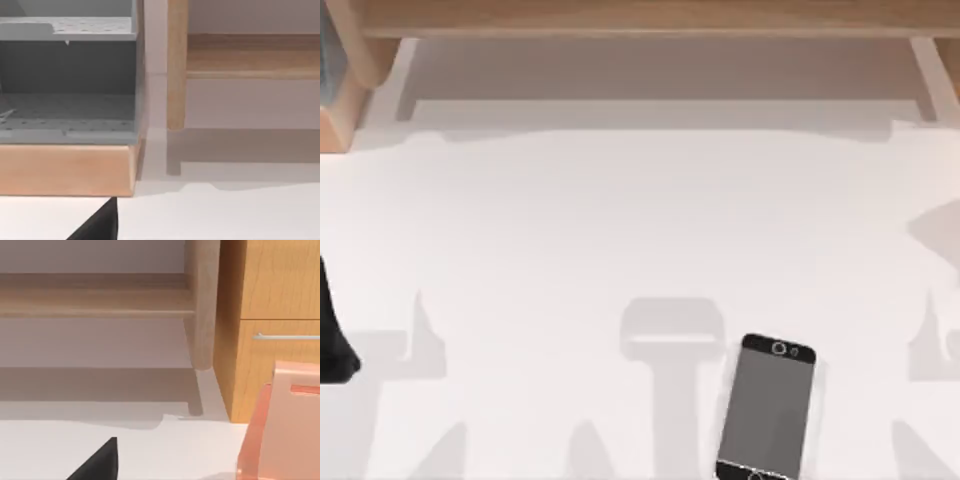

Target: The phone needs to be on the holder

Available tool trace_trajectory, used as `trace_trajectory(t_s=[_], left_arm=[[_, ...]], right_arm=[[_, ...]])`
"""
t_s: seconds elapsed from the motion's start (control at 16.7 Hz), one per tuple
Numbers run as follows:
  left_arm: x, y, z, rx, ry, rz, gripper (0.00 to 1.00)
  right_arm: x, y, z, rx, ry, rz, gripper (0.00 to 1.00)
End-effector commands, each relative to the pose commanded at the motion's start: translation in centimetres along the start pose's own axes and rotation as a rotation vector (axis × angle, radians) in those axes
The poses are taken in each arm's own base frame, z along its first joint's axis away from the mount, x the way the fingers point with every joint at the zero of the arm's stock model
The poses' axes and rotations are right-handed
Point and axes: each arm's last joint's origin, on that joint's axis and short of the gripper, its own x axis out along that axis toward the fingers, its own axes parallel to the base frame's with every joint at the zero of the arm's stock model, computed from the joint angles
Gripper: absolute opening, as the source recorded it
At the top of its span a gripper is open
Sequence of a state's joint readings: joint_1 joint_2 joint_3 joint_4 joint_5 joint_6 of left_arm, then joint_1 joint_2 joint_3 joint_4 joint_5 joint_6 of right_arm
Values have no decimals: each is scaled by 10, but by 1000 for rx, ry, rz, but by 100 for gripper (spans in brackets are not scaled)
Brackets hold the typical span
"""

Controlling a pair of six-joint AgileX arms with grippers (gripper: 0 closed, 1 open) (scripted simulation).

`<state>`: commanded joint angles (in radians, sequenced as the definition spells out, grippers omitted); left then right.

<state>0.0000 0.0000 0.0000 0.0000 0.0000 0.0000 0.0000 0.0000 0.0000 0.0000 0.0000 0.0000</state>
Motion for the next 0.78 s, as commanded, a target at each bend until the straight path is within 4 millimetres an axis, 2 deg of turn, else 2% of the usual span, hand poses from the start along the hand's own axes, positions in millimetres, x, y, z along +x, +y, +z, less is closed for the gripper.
trace_trajectory(t_s=[0.24,0.42,0.6,0.78], left_arm=[[0,0,0,0,0,0,100],[0,0,0,0,0,0,100],[0,0,0,0,0,0,100],[0,0,0,0,0,0,100]], right_arm=[[0,2,6,30,24,16,100],[3,9,29,130,119,68,100],[16,23,61,258,302,128,100],[46,48,82,359,594,154,100]])
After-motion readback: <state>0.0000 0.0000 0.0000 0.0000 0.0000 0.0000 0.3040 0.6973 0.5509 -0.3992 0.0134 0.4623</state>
